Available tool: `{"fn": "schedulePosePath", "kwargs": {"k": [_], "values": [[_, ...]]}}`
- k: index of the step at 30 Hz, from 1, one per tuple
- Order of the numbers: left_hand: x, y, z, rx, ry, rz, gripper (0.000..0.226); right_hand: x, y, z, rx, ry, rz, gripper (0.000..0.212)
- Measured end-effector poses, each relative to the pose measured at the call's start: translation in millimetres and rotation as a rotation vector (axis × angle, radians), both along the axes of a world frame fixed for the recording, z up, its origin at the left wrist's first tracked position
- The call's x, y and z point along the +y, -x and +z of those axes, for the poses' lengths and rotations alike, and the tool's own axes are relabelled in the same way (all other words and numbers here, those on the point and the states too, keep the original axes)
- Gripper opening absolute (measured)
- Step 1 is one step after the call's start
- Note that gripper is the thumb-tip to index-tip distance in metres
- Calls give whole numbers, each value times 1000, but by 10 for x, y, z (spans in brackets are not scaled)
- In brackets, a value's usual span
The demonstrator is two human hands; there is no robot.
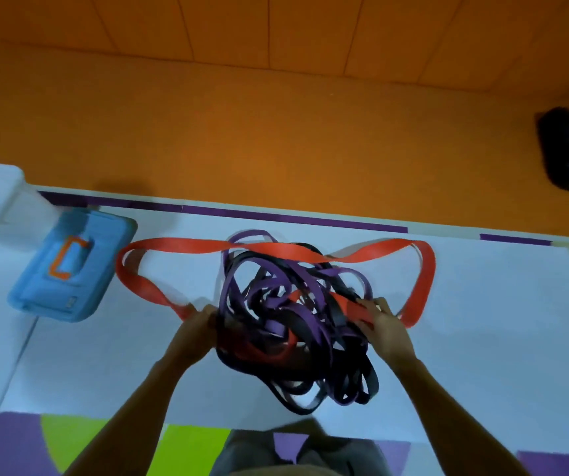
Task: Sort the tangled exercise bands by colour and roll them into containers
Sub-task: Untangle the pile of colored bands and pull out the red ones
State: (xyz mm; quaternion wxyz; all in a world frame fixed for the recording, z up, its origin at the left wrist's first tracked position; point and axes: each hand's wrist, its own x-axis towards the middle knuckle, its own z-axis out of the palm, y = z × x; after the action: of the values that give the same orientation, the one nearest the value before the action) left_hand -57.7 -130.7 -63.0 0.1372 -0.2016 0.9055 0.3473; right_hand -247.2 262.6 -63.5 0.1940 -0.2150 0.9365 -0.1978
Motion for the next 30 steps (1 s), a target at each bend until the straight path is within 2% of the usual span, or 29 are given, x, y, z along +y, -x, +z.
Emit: {"fn": "schedulePosePath", "kwargs": {"k": [3,5,8,10,13,15,17,20,23,27,30], "values": [[-167,-161,-90,79,-38,-188,7,105,-50,96,-126,-6,-32,27],[-226,-208,-111,49,65,-313,16,115,-92,254,-167,5,-84,16],[-218,-210,-45,-58,267,-427,34,154,-133,470,-178,17,-98,8],[-275,-208,-7,-169,326,-444,26,198,-143,572,-149,-27,-37,6],[-429,-277,109,-305,311,-464,22,312,-164,638,-121,-93,-20,12],[-482,-377,156,-294,334,-531,34,444,-199,645,-117,-140,-11,17],[-503,-499,132,-258,335,-560,59,548,-254,672,-169,-162,-12,18],[-477,-654,3,-180,351,-548,67,650,-312,684,-290,-199,-89,11],[-301,-693,-106,-126,317,-442,67,709,-322,590,-268,-230,-117,8],[151,-571,-121,-114,157,-247,69,386,-529,536,-80,-552,-115,45],[439,-464,-158,-84,19,-129,47,60,-715,417,-23,-406,-205,53]]}}
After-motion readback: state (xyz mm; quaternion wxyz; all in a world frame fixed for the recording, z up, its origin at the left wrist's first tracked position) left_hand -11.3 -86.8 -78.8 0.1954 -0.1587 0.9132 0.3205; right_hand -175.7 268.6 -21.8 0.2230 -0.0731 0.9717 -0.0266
